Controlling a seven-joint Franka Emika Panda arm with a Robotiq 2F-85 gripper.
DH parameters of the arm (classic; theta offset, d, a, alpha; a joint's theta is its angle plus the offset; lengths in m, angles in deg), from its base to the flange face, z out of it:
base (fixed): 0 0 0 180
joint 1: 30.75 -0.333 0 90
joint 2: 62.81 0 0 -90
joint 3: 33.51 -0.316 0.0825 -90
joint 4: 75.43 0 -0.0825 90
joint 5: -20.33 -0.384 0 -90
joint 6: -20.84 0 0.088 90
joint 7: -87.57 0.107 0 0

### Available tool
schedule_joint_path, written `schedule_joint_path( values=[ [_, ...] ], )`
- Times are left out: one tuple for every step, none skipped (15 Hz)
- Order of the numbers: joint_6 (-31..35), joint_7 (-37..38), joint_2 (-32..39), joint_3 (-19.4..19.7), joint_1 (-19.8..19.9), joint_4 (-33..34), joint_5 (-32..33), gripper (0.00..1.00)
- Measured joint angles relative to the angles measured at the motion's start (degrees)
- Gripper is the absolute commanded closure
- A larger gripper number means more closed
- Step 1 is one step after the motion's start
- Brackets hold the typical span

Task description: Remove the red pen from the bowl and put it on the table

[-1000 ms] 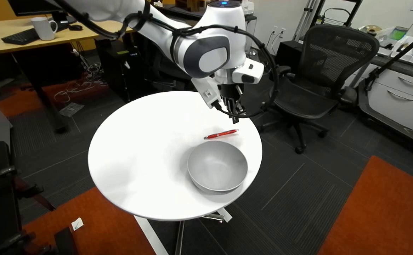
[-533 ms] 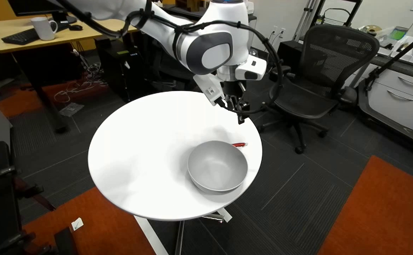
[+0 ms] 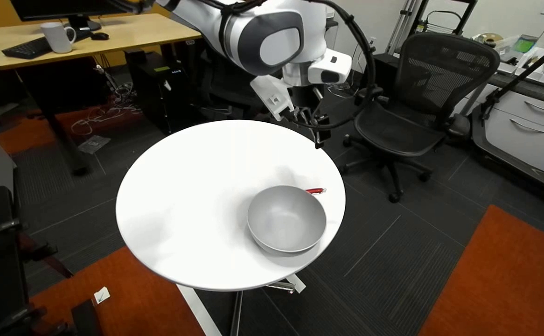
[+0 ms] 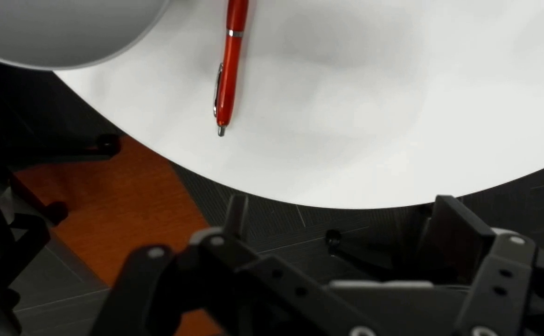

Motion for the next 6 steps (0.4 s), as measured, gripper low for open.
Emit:
schedule_joint_path(
  values=[
    [0.00, 0.00, -1.15, 0.00, -0.13, -1.38, 0.00, 0.00],
    [0.00, 0.00, -2.29, 0.00, -0.26, -2.79, 0.01, 0.00],
    [0.00, 0.00, -3.37, 0.00, -0.36, -4.15, 0.00, 0.00],
    [0.00, 0.00, -4.28, 0.00, -0.42, -5.30, 0.00, 0.00],
    [0.00, 0.00, -4.95, 0.00, -0.44, -6.14, 0.00, 0.00],
    [0.00, 0.00, -5.33, 0.00, -0.45, -6.66, 0.00, 0.00]
  ],
)
